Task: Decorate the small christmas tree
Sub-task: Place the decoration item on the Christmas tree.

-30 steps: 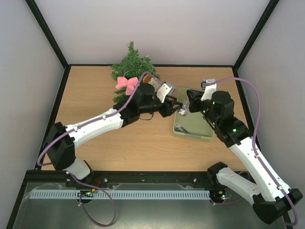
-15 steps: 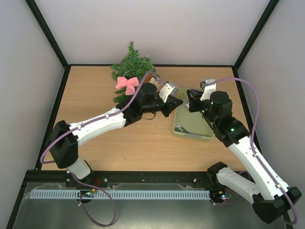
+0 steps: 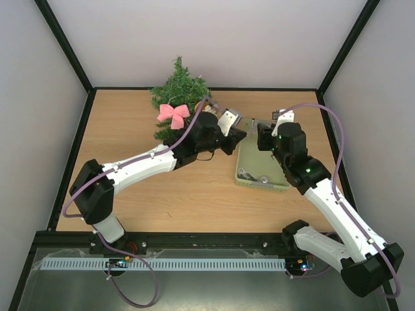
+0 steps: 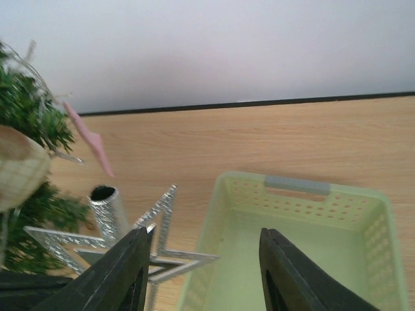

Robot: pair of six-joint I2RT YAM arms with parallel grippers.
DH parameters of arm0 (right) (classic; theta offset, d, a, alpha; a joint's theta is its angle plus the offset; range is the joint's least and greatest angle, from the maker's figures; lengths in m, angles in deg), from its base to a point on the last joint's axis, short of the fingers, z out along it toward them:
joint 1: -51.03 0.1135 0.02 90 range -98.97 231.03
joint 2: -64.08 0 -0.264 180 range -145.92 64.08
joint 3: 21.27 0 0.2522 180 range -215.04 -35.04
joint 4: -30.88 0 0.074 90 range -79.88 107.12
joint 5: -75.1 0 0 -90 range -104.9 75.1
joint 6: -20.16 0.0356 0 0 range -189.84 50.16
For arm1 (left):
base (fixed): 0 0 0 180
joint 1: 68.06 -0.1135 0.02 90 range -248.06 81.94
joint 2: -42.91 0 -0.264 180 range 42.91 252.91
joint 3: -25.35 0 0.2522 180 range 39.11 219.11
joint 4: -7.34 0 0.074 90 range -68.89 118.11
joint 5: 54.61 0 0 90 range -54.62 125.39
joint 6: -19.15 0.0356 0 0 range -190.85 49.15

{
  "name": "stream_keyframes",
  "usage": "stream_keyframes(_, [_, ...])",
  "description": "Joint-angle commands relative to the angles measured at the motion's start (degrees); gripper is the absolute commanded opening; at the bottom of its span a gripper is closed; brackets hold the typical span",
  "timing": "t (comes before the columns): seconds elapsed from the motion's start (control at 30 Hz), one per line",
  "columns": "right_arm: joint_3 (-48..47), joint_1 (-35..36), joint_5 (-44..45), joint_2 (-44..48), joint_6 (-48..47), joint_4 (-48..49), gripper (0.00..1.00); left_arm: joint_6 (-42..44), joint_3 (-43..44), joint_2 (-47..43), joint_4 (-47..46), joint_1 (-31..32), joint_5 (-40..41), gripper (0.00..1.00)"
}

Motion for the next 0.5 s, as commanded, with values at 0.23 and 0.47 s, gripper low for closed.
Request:
stream_keyframes(0.23, [-2.0, -0.6, -12.2, 12.6, -10.0, 1.0, 0.54, -4.6, 0.3, -7.6, 6.1, -0.1, -1.2, 0.02])
stream_keyframes(0.47, [9.2, -0.6, -40.0, 24.1, -43.5, 14.9, 0.45, -7.8, -0.6, -18.0, 17.1, -3.4, -12.0, 0.02])
